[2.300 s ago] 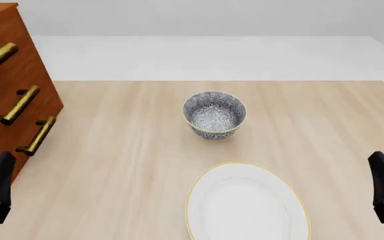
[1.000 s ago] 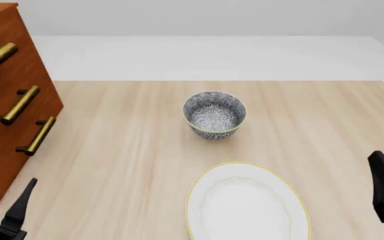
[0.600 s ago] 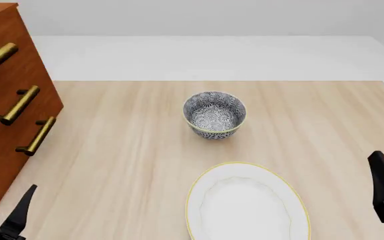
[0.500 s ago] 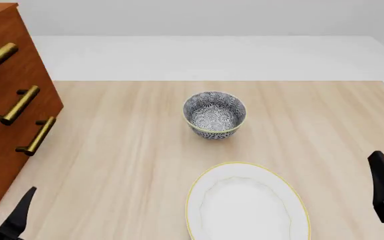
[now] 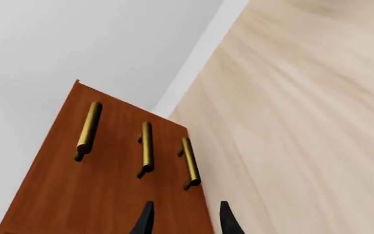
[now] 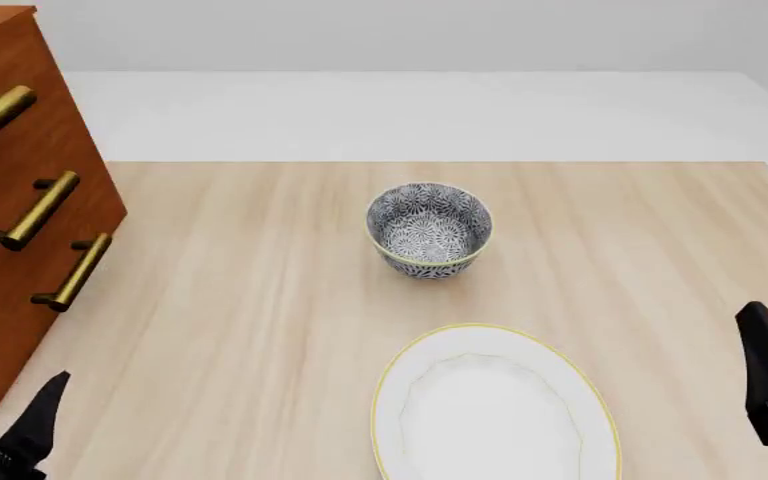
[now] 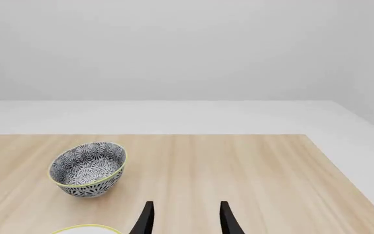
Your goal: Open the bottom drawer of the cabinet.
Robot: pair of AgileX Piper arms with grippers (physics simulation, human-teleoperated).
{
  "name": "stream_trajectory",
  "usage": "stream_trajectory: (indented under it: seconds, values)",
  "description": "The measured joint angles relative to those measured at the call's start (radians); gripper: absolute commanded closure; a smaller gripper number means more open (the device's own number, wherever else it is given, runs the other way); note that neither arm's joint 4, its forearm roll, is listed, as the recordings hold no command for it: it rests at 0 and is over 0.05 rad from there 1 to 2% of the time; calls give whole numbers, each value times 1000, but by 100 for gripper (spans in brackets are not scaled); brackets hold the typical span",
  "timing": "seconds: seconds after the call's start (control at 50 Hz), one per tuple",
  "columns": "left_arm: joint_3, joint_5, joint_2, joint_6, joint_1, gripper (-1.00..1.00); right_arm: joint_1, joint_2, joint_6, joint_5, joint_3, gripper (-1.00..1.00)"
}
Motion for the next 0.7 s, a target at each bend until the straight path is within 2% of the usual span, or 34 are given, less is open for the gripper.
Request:
stream_trajectory:
  seconds: [0.38,0.7]
  values:
    - [0,-572,601,46,-2,-100,0,0,0,0,0,-100]
    - [0,-766,813,65,16,-100,0,0,0,0,0,-100]
